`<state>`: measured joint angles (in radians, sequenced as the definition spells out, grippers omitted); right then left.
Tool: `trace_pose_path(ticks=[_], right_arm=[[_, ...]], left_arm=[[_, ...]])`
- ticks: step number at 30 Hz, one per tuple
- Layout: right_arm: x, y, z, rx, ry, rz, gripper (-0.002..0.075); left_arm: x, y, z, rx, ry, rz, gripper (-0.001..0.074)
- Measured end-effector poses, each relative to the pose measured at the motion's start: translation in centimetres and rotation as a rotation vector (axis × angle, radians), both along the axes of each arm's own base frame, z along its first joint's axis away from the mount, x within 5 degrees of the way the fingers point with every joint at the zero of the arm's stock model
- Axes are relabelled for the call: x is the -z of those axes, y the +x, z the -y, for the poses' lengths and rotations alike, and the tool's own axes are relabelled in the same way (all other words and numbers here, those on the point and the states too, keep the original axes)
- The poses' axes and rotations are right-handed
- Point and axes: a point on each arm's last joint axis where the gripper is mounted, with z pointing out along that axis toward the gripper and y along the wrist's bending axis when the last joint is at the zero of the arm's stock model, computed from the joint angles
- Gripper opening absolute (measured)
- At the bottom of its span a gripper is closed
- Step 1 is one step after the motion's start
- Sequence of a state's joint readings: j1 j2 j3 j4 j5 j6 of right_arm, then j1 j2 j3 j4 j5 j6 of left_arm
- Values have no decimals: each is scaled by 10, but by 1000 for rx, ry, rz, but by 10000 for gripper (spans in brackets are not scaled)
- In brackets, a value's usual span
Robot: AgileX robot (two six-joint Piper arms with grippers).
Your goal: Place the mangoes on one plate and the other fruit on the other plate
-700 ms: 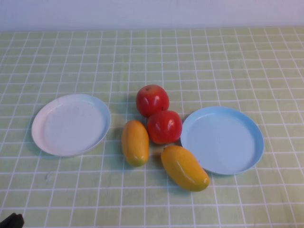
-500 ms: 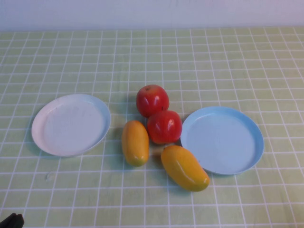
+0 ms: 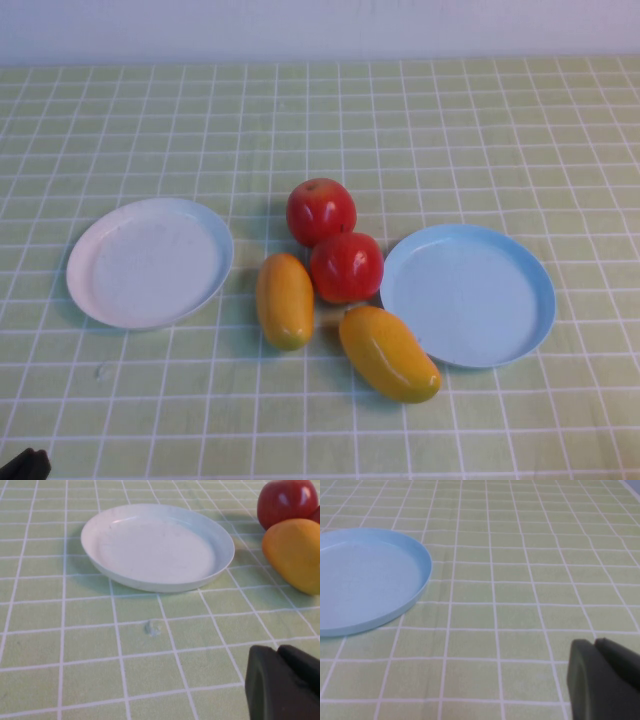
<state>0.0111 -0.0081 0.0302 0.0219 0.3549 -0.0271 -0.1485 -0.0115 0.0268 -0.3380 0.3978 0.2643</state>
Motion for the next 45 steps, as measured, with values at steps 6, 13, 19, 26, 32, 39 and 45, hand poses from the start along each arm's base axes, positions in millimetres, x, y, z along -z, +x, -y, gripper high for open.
trace_pose_path(ticks=[6,13,19,26,32,39,45], right_arm=[[0,0,0,0,0,0,-17],[0,0,0,0,0,0,-17],[0,0,0,0,0,0,-17],[0,0,0,0,0,0,-17],[0,0,0,0,0,0,-17],[0,0,0,0,0,0,-17],[0,0,0,0,0,0,-17]], left_arm=[[-3,1,0,-12,-23,24,1],[-22,5,-2,-94,-351,160,1],[-32,6,-9,-165,-498,241,1],[-35,6,-10,-181,-578,243,1],[-77,15,3,-87,-544,103,1],[-131,63,30,122,-293,-237,1],[-147,128,46,245,-118,-468,1]])
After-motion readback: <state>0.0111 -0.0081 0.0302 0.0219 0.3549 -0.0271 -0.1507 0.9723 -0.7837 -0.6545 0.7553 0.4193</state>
